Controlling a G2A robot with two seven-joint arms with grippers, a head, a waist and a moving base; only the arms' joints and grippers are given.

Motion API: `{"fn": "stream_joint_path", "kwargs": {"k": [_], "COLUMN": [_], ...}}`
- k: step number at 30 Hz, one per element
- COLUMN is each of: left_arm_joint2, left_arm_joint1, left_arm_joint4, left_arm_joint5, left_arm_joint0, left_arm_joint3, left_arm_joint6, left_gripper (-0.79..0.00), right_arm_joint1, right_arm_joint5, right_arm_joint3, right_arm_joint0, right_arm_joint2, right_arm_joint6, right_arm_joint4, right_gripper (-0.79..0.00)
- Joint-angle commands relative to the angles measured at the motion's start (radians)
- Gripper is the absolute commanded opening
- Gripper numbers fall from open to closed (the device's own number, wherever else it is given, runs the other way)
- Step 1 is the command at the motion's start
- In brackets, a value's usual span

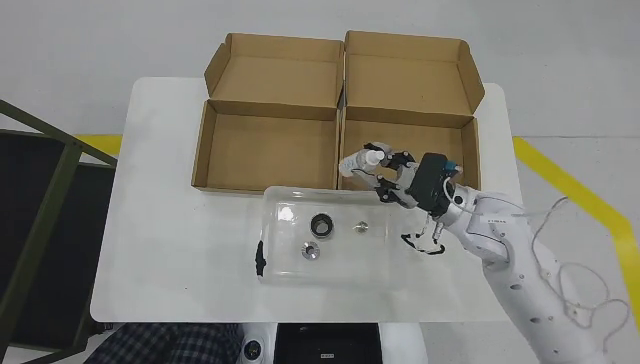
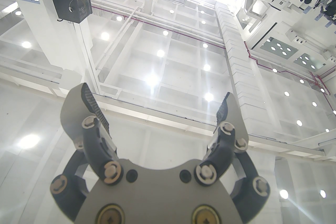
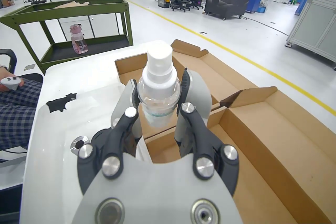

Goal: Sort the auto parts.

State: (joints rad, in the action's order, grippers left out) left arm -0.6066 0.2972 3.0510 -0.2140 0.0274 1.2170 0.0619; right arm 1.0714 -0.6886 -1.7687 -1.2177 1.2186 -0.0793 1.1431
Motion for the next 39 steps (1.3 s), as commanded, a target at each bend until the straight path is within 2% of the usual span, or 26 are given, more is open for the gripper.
{"fn": "stream_joint_path", "kwargs": {"k": [1,19,28,39], "left_arm_joint2": [0.0,0.0,0.0,0.0], "left_arm_joint1": [0.0,0.0,0.0,0.0], "left_arm_joint4": [0.0,0.0,0.0,0.0], "left_arm_joint5": [0.0,0.0,0.0,0.0], "left_arm_joint0": [0.0,0.0,0.0,0.0], "left_arm_joint3": [0.0,0.0,0.0,0.0], "left_arm_joint6": [0.0,0.0,0.0,0.0], "left_gripper": [0.0,0.0,0.0,0.0], "right_arm_joint1": [0.003,0.044,0.055,0.058], "right_arm_joint5": [0.012,0.12,0.14,0.127], "right_arm_joint3": [0.021,0.235,0.307,0.322], "right_arm_joint0": [0.024,0.194,0.238,0.253], "right_arm_joint2": [-0.004,-0.148,-0.156,-0.139], "right_arm_joint6": [0.01,0.105,0.106,0.111], "right_arm_joint4": [0.003,0.091,0.103,0.095], "right_gripper": [-0.785,-0.785,-0.785,-0.785]}}
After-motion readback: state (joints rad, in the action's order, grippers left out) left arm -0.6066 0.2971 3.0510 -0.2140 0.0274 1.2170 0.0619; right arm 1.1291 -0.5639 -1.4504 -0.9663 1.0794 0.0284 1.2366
